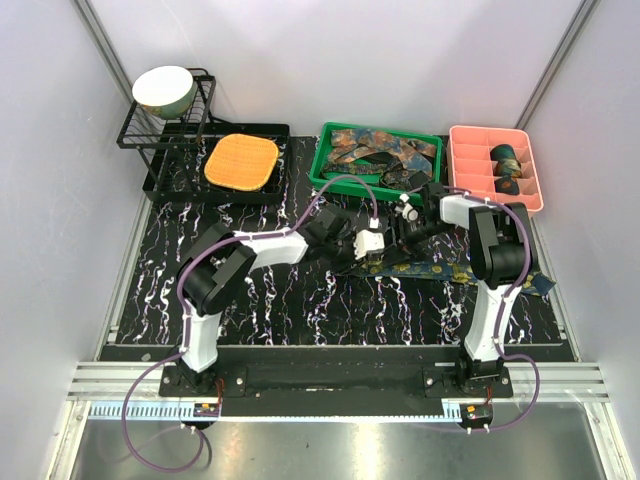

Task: Roll the ties
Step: Roll the tie at the center of the board.

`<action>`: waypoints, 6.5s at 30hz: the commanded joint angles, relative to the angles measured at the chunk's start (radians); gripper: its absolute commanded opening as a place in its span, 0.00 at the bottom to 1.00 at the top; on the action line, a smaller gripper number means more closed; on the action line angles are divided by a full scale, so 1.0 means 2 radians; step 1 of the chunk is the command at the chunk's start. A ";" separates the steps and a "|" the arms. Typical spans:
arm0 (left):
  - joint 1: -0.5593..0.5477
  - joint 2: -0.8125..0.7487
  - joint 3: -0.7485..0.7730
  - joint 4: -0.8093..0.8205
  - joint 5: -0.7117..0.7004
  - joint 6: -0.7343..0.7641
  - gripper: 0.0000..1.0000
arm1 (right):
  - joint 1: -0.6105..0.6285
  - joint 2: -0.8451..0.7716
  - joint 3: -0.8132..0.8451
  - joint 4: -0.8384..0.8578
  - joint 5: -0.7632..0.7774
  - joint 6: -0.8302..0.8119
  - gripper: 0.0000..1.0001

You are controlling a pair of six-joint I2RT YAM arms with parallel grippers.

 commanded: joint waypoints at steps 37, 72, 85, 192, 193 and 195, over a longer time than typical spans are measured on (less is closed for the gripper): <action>0.012 0.038 -0.044 0.127 0.096 -0.096 0.60 | 0.041 0.029 -0.032 0.031 0.098 0.002 0.00; -0.016 0.052 0.026 -0.155 -0.089 -0.016 0.25 | -0.027 -0.040 0.001 -0.059 -0.081 -0.049 0.56; -0.024 0.061 0.035 -0.168 -0.092 -0.008 0.27 | 0.026 -0.030 -0.043 0.068 -0.079 0.023 0.52; 0.009 -0.038 -0.042 0.041 0.075 -0.002 0.59 | 0.046 0.085 0.004 -0.026 0.194 -0.022 0.00; 0.009 -0.037 -0.042 0.041 0.074 0.000 0.60 | 0.046 0.085 0.003 -0.026 0.194 -0.023 0.00; 0.010 -0.032 -0.044 0.041 0.072 0.004 0.60 | 0.046 0.085 0.003 -0.026 0.194 -0.022 0.00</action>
